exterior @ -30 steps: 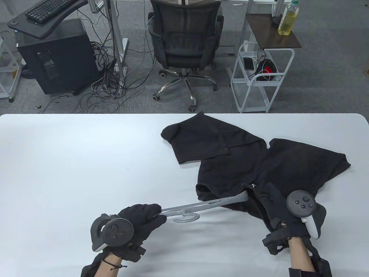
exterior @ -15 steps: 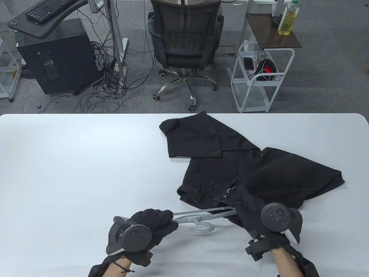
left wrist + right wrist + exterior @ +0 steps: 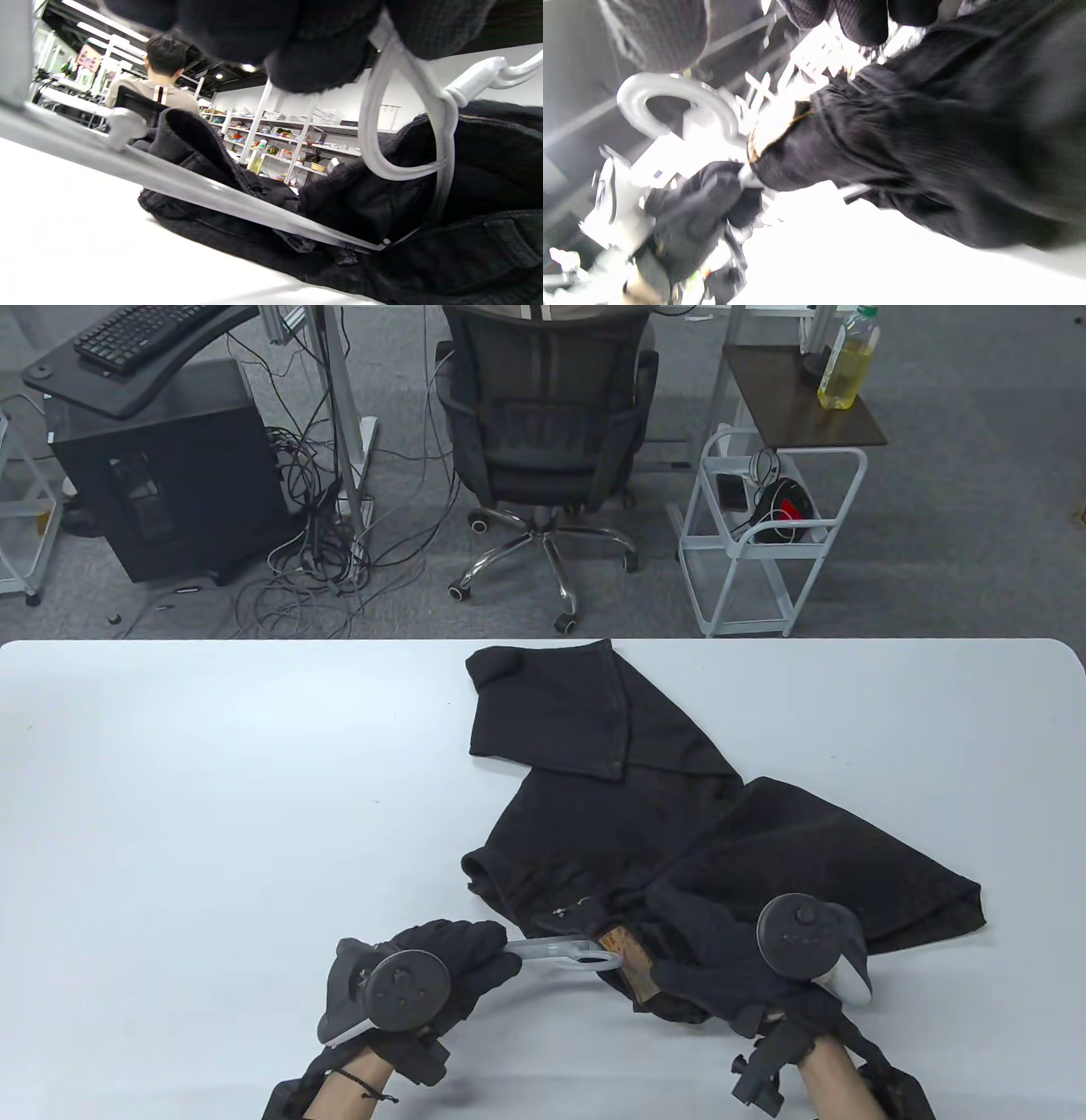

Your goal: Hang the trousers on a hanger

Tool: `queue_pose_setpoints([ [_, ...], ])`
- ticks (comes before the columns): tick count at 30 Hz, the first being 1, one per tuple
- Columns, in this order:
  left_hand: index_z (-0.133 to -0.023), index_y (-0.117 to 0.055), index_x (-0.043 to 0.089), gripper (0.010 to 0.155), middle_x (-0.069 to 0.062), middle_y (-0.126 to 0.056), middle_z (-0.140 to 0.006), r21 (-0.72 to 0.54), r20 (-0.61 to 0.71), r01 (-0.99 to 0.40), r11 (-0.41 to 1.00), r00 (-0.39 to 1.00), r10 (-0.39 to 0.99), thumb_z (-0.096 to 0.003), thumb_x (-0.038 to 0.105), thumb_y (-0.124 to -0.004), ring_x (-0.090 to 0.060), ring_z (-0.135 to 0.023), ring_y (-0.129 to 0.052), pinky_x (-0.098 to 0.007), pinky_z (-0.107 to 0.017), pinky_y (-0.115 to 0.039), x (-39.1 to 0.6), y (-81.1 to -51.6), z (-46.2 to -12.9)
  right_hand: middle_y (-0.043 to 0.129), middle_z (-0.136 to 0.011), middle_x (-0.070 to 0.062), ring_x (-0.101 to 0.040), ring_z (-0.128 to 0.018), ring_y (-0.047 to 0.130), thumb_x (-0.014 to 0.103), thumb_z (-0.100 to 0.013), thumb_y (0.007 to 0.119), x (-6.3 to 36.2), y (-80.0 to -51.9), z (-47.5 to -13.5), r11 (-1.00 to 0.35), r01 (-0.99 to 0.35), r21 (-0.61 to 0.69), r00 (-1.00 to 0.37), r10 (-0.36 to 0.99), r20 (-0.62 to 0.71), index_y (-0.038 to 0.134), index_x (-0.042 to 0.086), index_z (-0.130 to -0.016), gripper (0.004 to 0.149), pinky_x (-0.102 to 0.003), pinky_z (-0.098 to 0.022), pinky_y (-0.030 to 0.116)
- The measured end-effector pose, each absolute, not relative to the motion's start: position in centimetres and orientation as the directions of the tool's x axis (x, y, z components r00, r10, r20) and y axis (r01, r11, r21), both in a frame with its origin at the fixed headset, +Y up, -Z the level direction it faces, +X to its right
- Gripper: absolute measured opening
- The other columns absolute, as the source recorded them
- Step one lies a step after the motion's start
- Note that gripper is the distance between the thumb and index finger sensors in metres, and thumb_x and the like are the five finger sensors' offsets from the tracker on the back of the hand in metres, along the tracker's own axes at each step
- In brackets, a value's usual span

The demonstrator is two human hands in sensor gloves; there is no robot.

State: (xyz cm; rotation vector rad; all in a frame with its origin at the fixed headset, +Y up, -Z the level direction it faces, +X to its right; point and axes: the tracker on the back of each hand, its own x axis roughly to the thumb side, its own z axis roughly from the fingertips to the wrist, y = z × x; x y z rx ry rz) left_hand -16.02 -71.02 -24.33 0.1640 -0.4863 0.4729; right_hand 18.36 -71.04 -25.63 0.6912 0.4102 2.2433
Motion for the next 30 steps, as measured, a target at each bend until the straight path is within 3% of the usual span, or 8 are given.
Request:
queue_pose_setpoints([
  [3, -0.080, -0.085, 0.024, 0.050, 0.011, -0.100, -0.049, 0.024, 0.461, -0.489, 0.872, 0.779, 0.425, -0.0481, 0.060, -0.070, -0.013, -0.027, -0.097, -0.037, -0.023, -0.086, -16.2, -71.3, -24.7, 0.008, -0.116, -0.017, -0.048, -0.105, 0.015, 0.061, -0.037, 0.086, 16.3, -72.0, -25.0, -0.795, -0.305, 0.524, -0.733, 0.547, 0.405, 0.013, 0.023, -0.107, 0.108, -0.065, -0.073, 0.024],
  [5, -0.080, -0.085, 0.024, 0.050, 0.011, -0.100, -0.049, 0.020, 0.443, -0.494, 0.869, 0.783, 0.435, -0.0481, 0.060, -0.070, -0.013, -0.028, -0.097, -0.037, -0.023, -0.086, -16.5, -71.4, -24.8, 0.001, -0.112, -0.014, -0.045, -0.103, 0.009, 0.050, -0.038, 0.090, 14.7, -72.6, -24.8, -0.899, -0.101, 0.425, -0.856, 0.296, 0.424, 0.006, 0.022, -0.103, 0.110, -0.063, -0.074, 0.023],
  [6, -0.080, -0.085, 0.024, 0.050, 0.011, -0.100, -0.049, 0.021, 0.440, -0.495, 0.868, 0.785, 0.437, -0.0480, 0.060, -0.070, -0.013, -0.027, -0.097, -0.037, -0.023, -0.086, -16.6, -71.4, -24.8, 0.006, -0.113, -0.012, -0.041, -0.105, 0.016, 0.043, -0.041, 0.089, 14.7, -72.5, -24.8, -0.928, -0.085, 0.362, -0.877, 0.243, 0.416, 0.007, 0.023, -0.102, 0.104, -0.060, -0.075, 0.027],
  [8, -0.081, -0.085, 0.025, 0.050, 0.011, -0.100, -0.049, 0.024, 0.437, -0.496, 0.868, 0.786, 0.437, -0.0481, 0.060, -0.070, -0.013, -0.028, -0.097, -0.037, -0.023, -0.086, -16.8, -71.3, -24.8, 0.032, -0.117, -0.006, -0.036, -0.108, 0.038, 0.039, -0.045, 0.080, 15.2, -72.2, -25.0, -0.952, -0.220, 0.215, -0.878, 0.289, 0.382, 0.029, 0.028, -0.105, 0.080, -0.057, -0.077, 0.039],
  [11, -0.081, -0.085, 0.025, 0.050, 0.011, -0.100, -0.049, 0.031, 0.444, -0.493, 0.869, 0.786, 0.430, -0.0481, 0.060, -0.070, -0.013, -0.028, -0.097, -0.037, -0.023, -0.086, -16.8, -71.3, -24.7, 0.051, -0.116, -0.006, -0.034, -0.107, 0.052, 0.042, -0.046, 0.075, 16.1, -71.7, -25.0, -0.912, -0.367, 0.183, -0.830, 0.410, 0.377, 0.050, 0.028, -0.105, 0.065, -0.058, -0.076, 0.046],
  [15, -0.081, -0.084, 0.024, 0.050, 0.011, -0.100, -0.050, 0.046, 0.456, -0.510, 0.859, 0.776, 0.436, -0.0482, 0.060, -0.070, -0.014, -0.029, -0.097, -0.038, -0.024, -0.086, -17.0, -71.1, -24.7, 0.063, -0.111, -0.006, -0.034, -0.103, 0.062, 0.047, -0.043, 0.068, 16.3, -70.5, -24.6, -0.902, -0.423, 0.084, -0.782, 0.410, 0.469, 0.060, 0.025, -0.102, 0.063, -0.058, -0.074, 0.050],
  [25, -0.084, -0.082, 0.026, 0.050, 0.010, -0.098, -0.055, 0.079, 0.476, -0.533, 0.842, 0.763, 0.438, -0.0488, 0.060, -0.068, -0.015, -0.035, -0.097, -0.040, -0.029, -0.086, -17.3, -70.6, -24.5, 0.068, -0.110, -0.003, -0.033, -0.102, 0.064, 0.051, -0.039, 0.061, 16.6, -68.4, -23.3, -0.801, -0.594, 0.077, -0.614, 0.513, 0.599, 0.066, 0.030, -0.099, 0.063, -0.059, -0.074, 0.049],
  [30, -0.083, -0.082, 0.028, 0.049, 0.011, -0.098, -0.055, 0.126, 0.520, -0.440, 0.889, 0.793, 0.318, -0.0481, 0.059, -0.070, -0.016, -0.036, -0.096, -0.040, -0.031, -0.085, -16.0, -70.5, -23.8, 0.071, -0.108, -0.002, -0.033, -0.101, 0.066, 0.051, -0.039, 0.060, 16.1, -68.1, -22.8, -0.775, -0.626, 0.083, -0.565, 0.524, 0.637, 0.067, 0.030, -0.098, 0.063, -0.059, -0.073, 0.051],
])
